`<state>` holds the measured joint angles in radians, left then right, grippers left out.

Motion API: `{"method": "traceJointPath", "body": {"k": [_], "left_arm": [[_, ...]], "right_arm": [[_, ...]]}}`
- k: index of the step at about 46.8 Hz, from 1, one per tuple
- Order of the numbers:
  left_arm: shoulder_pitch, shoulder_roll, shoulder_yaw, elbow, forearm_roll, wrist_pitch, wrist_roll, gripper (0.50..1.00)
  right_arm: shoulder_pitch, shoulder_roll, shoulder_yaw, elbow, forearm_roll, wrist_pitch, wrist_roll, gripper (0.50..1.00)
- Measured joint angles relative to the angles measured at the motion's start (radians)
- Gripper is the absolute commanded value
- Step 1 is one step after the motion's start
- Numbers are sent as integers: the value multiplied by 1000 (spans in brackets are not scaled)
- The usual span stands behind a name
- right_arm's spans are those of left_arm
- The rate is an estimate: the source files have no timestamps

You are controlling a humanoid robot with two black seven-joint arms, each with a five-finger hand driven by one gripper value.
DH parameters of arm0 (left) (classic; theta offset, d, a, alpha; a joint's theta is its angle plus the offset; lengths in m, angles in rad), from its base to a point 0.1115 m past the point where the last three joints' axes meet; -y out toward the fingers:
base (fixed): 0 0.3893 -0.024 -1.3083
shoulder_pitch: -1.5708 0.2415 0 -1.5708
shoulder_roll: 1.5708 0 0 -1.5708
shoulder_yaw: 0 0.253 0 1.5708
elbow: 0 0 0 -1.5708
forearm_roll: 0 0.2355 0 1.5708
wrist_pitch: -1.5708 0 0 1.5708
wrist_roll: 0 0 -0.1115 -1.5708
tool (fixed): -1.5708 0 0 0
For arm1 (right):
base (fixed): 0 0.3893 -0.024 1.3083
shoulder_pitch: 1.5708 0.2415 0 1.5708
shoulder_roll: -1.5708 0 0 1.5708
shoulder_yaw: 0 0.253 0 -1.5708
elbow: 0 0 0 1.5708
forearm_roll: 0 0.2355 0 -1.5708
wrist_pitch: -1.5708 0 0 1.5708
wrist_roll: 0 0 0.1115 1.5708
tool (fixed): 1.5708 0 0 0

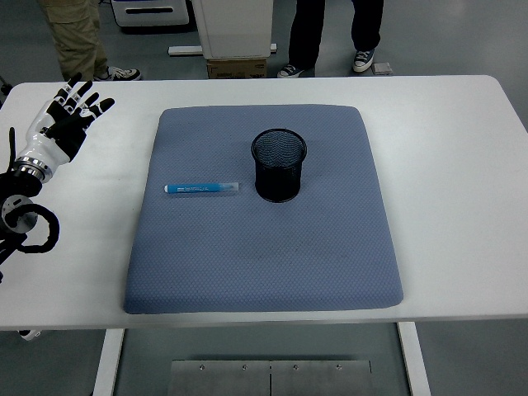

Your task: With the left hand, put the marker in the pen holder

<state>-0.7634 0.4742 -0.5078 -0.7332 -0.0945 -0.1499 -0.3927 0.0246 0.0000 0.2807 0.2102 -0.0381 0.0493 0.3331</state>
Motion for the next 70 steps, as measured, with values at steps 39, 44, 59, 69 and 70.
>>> {"method": "traceJointPath", "body": {"k": [39, 44, 59, 69, 70], "left_arm": [[-2, -13, -32, 10, -2, -20, -2, 1000], [-29, -3, -33, 10, 16, -21, 4, 1000], [-168, 41, 147, 5, 77, -25, 13, 1000], [-352, 58, 555, -24, 65, -38, 9, 1000], [-372, 59, 596, -34, 64, -41, 9, 1000]], "right_arm": [[0, 0, 0, 0, 0, 0, 0, 1000], [0, 0, 0, 0, 0, 0, 0, 1000], [0, 0, 0, 0, 1, 0, 0, 1000], [0, 0, 0, 0, 0, 0, -1, 1000], [0, 0, 0, 0, 0, 0, -1, 1000]]}}
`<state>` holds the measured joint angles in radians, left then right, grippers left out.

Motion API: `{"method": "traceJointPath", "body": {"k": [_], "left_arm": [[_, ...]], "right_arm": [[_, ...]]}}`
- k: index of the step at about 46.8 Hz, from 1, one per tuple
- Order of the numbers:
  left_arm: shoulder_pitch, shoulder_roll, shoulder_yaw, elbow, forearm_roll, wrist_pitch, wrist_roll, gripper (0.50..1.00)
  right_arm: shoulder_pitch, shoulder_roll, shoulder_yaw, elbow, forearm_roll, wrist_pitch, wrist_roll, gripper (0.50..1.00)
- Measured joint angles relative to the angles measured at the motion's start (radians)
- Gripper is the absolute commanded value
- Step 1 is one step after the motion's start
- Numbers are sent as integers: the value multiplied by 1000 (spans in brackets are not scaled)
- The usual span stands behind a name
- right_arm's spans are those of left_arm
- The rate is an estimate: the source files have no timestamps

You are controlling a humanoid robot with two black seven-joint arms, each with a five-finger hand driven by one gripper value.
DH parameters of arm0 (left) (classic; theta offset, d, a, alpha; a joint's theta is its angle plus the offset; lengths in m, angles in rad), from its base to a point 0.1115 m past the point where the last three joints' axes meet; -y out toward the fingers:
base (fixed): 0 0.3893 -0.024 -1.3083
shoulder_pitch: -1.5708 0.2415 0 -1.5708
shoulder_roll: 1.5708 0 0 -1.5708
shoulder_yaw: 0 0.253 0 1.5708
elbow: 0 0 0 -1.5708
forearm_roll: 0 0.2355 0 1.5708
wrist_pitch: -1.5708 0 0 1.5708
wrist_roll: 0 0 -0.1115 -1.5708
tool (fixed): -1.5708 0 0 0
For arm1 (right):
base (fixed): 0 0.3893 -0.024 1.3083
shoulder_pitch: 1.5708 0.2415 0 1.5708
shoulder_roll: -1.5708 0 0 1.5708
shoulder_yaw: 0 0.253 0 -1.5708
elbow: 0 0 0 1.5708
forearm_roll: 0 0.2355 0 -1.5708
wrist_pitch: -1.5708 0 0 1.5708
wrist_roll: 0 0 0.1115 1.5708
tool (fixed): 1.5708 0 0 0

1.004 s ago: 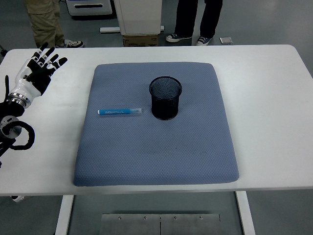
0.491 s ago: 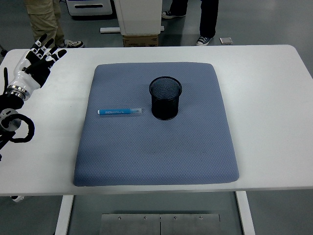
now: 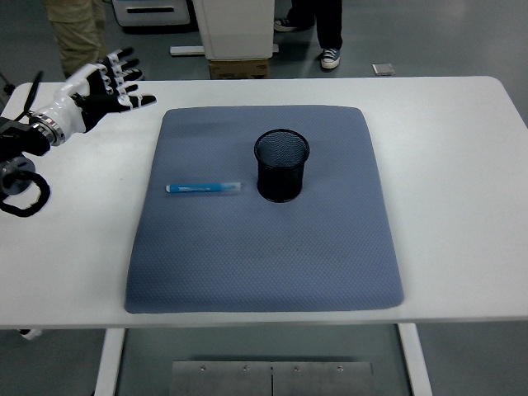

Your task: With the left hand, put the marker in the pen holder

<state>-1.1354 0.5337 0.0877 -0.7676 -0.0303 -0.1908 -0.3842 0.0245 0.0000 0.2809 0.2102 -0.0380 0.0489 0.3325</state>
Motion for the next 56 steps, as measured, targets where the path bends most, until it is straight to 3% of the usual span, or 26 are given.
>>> {"method": "traceJointPath", "body": {"k": [12, 27, 56], "left_arm": [[-274, 5, 439, -114, 1, -2, 0, 1000], [-431, -75, 707, -131, 16, -1, 3, 1000], [-551, -315, 859, -219, 286, -1, 4, 1000]], "right_arm": [[0, 0, 0, 0, 0, 0, 0, 1000], [0, 0, 0, 0, 0, 0, 1, 1000], [0, 0, 0, 0, 0, 0, 0, 1000]]}}
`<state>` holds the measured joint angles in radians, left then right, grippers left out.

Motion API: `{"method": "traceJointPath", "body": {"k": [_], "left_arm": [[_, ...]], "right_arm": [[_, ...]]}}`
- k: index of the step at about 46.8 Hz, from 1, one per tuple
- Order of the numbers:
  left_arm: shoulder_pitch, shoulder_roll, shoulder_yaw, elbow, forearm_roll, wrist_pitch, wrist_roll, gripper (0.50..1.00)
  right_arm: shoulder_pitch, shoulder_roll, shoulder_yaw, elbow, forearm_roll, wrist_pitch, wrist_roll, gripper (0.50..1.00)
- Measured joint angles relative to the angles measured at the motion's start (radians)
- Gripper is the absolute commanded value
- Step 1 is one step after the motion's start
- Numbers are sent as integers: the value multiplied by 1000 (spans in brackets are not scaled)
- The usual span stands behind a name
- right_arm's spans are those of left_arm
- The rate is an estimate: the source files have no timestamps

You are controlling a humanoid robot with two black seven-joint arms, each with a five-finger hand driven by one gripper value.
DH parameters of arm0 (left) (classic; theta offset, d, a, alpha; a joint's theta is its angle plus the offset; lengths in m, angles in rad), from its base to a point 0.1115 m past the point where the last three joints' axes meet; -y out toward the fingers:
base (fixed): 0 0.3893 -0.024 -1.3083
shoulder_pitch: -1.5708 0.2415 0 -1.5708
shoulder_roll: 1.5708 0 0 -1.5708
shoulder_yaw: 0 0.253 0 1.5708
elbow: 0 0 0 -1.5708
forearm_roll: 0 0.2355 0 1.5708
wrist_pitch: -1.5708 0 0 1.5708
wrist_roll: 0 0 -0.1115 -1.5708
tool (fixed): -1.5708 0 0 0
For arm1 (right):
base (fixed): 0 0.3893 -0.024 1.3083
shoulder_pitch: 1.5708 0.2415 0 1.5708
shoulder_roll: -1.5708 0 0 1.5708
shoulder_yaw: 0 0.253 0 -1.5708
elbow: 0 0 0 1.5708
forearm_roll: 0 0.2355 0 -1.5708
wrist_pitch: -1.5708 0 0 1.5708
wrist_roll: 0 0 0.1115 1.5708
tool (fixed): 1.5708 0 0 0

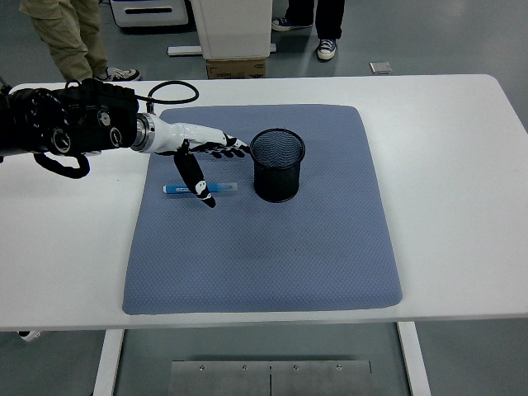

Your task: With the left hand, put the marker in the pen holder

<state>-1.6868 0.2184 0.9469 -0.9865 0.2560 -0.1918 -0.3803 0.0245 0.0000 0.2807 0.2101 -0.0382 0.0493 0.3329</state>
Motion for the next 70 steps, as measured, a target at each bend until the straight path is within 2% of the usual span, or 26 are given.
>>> {"method": "traceJointPath", "body": {"k": [8, 16, 37, 48, 70], "left_arm": [[-39, 8, 13, 0, 103, -1, 0, 1000], [-61, 17, 73, 0, 112, -3, -4, 1000], [-13, 16, 77, 2, 95, 5, -10, 1000], [-22, 12, 82, 3, 124, 2, 0, 1000], [-23, -10, 94, 3, 146, -3, 115, 1000]], "right_arm": [[0, 0, 0, 0, 0, 0, 0, 1000], [0, 0, 0, 0, 0, 0, 0, 1000], [0, 0, 0, 0, 0, 0, 0, 1000], [0, 0, 0, 0, 0, 0, 0, 1000], [0, 0, 0, 0, 0, 0, 0, 1000]]}}
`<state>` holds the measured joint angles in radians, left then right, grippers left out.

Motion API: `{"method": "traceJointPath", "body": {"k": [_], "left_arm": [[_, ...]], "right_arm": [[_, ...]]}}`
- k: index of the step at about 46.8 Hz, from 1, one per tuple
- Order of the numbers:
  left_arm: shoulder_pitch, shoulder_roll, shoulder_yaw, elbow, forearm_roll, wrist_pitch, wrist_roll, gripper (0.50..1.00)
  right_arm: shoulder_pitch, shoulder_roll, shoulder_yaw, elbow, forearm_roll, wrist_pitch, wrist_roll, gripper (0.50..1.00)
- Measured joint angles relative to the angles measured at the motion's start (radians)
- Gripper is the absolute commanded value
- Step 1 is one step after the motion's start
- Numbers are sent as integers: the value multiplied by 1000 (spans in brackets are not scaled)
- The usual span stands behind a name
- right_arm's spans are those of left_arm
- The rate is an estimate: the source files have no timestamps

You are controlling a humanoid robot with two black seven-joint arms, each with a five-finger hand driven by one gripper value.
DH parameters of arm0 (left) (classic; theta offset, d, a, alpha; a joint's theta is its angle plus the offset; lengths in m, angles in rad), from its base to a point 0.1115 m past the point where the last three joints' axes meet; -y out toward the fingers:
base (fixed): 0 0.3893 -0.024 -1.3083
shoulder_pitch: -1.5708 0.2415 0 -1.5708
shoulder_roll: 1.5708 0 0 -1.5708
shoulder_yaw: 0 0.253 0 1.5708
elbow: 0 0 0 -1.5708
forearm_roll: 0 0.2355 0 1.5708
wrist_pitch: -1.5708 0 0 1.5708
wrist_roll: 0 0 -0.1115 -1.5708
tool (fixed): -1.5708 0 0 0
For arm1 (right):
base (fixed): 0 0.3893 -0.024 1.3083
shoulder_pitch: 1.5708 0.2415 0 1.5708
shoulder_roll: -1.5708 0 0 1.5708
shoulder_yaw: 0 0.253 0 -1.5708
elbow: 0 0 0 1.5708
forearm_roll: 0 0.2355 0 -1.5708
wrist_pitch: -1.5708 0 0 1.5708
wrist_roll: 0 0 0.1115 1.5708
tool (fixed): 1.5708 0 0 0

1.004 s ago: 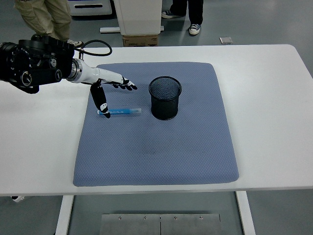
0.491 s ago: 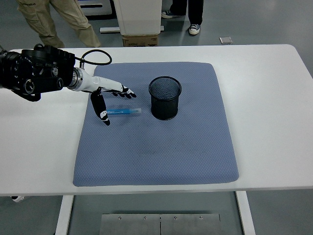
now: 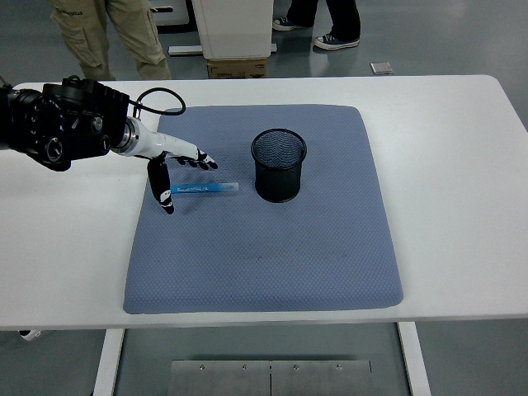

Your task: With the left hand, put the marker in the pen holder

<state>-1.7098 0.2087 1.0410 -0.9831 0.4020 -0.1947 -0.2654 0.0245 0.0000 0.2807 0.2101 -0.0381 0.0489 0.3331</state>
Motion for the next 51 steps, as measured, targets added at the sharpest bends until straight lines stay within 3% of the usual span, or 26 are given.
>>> {"method": "traceJointPath", "body": {"k": [10, 24, 32, 42, 51], "left_arm": [[-2, -15, -6, 0, 0, -2, 4, 1000], [-13, -37, -21, -1, -2, -52, 2, 1000], [-13, -45, -28, 0, -2, -52, 2, 944], [-13, -58, -30, 3, -1, -49, 3, 815], [-10, -65, -30, 3, 0, -49, 4, 777]], "right_arm": [[0, 0, 0, 0, 0, 0, 0, 1000], [0, 0, 0, 0, 0, 0, 0, 1000], [0, 0, 0, 0, 0, 0, 0, 1000], [0, 0, 0, 0, 0, 0, 0, 1000], [0, 0, 0, 0, 0, 0, 0, 1000]]}}
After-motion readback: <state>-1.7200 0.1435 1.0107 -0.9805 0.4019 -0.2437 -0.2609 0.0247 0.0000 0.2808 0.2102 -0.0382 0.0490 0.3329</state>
